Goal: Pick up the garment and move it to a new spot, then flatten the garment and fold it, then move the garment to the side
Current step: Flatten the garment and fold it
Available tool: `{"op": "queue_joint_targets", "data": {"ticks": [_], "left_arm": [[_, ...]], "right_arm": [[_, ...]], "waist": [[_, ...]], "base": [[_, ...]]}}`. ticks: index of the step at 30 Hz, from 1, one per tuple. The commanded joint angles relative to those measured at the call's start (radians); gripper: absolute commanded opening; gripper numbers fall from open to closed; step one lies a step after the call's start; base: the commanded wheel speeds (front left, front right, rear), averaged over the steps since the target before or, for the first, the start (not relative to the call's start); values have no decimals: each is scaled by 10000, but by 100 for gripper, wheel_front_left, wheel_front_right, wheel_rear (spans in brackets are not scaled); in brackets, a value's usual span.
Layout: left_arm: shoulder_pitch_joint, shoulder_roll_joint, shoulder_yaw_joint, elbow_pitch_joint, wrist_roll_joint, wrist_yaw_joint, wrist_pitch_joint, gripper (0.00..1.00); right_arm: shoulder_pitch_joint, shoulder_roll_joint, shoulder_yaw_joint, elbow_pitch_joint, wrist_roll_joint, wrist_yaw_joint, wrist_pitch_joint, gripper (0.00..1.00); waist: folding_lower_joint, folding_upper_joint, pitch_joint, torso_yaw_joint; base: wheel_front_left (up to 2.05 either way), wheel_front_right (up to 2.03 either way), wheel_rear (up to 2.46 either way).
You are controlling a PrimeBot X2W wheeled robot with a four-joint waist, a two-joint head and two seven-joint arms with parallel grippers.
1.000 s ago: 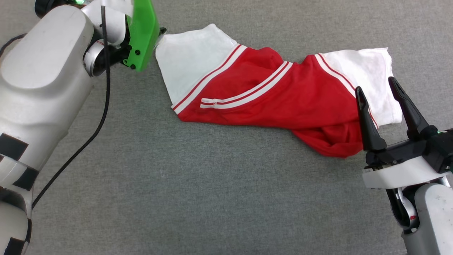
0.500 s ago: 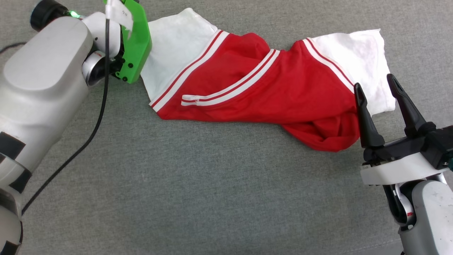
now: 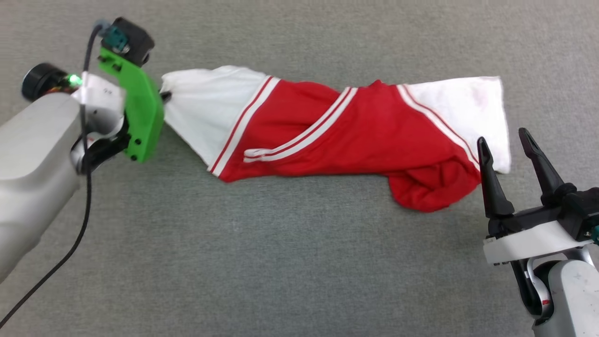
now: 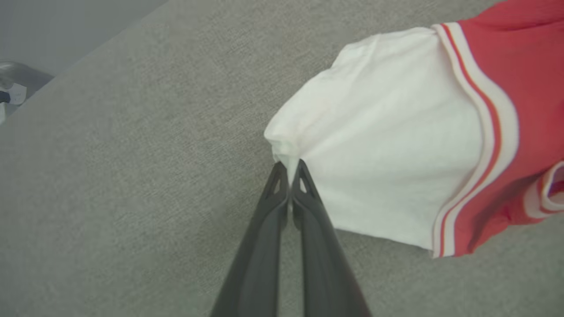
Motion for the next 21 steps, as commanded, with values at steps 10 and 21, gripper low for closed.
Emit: {"op": "queue_joint_targets", "data": {"ticks": [10,21], "left_arm": [[1859,873,13,354,-860,530,-168,0],[2813,-116,228,1992,-1059,554,-2094,100]], "right_arm": [[148,19,0,175,-18,-7,-80,100],[366,-5,-126,404,106,-7,-48,100]], "waist": [[0,0,-386,322],[0,0,-856,304]], "base": [[0,0,0],[0,0,0]]}}
